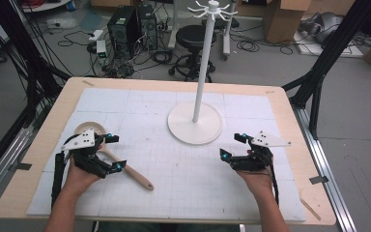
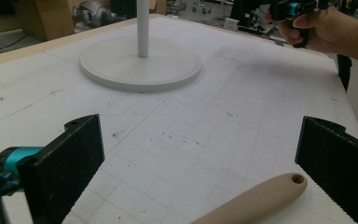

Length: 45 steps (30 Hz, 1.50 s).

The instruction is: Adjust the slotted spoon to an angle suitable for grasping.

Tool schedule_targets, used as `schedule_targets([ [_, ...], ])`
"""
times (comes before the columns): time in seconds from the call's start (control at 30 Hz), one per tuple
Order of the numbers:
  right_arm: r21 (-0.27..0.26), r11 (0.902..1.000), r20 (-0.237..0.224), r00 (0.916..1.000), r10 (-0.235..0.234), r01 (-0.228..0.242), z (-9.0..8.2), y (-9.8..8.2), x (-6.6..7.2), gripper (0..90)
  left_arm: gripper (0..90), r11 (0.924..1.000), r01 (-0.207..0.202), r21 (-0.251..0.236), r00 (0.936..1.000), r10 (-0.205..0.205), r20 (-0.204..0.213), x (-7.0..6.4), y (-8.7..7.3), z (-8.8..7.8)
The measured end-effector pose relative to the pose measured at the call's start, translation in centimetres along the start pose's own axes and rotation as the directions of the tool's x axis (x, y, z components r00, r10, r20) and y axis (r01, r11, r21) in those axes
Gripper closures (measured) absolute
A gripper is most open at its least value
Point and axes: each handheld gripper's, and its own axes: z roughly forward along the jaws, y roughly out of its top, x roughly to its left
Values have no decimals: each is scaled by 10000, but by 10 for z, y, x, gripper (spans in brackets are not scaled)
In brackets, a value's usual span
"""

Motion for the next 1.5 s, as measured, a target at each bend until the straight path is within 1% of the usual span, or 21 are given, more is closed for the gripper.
schedule_targets([
  [0.17,45,9999,10,10000,-94,94,0,-2,-2,110,16,10000,65,36,10000,-65,-40,2,-1,-1],
  [0.2,121,9999,-27,10000,3,-3,0,-2,-1,110,17,10000,-16,93,10000,16,-3,1,0,-2],
  [0.53,264,9996,161,9998,-146,142,-1,-3,0,111,18,9986,-327,415,9991,315,283,-4,1,-2],
  [0.6,243,9996,175,9998,-129,125,0,-4,-1,111,122,9982,-439,416,9968,410,689,-5,1,-2],
  [0.67,221,9997,185,9997,-135,131,0,-4,-2,111,272,9970,-614,481,9903,548,1276,-6,1,-2],
  [0.77,202,9998,179,9998,-88,84,0,-5,-3,111,416,9935,-801,805,9821,649,1767,-10,0,2],
  [0.83,245,9997,169,9998,-52,48,1,-5,-4,111,507,9885,-950,1180,9760,691,2066,-12,-2,5],
  [0.97,298,9995,177,9998,-110,104,2,-5,-3,112,666,9707,-1341,1995,9617,790,2624,-16,-6,14],
  [1.0,298,9995,177,9998,-110,104,2,-5,-3,112,701,9707,-1341,1995,9617,790,2624,-16,-6,14],
  [1.03,303,9995,183,9998,-113,107,2,-5,-3,112,735,9605,-1508,2340,9560,815,2817,-18,-8,18],
  [1.07,305,9995,186,9998,-119,113,2,-5,-3,112,771,9605,-1508,2340,9560,815,2817,-18,-8,18],
  [1.13,313,9994,194,9997,-124,118,2,-5,-3,112,826,9479,-1797,2629,9428,898,3209,-21,-10,21],
  [1.17,311,9994,190,9997,-150,144,2,-5,-3,112,853,9479,-1797,2629,9428,898,3209,-21,-10,21],
  [1.2,384,9992,177,9998,-105,98,2,-6,-3,112,862,9450,-1834,2707,9389,868,3331,-22,-10,21],
  [1.23,402,9991,181,9997,-137,129,3,-6,-3,112,875,9450,-1834,2707,9389,868,3331,-22,-10,21],
  [1.27,449,9989,204,9997,-164,155,4,-6,-2,112,881,9404,-1928,2803,9368,914,3378,-22,-11,21],
  [1.33,542,9982,170,9995,-271,262,5,-6,-1,113,884,9310,-1924,3101,9406,849,3288,-22,-13,24],
  [1.4,587,9978,158,9993,-334,324,6,-6,-1,112,884,9203,-2049,3333,9414,921,3244,-22,-15,27],
  [1.43,596,9976,153,9992,-374,365,6,-7,-1,112,884,9203,-2049,3333,9414,921,3244,-22,-15,27],
  [1.47,604,9975,164,9992,-377,367,6,-7,-1,113,884,9071,-2185,3598,9402,969,3266,-23,-17,31],
  [1.5,601,9976,167,9992,-350,340,6,-7,-1,113,883,8997,-2245,3742,9412,1007,3223,-24,-19,34],
])
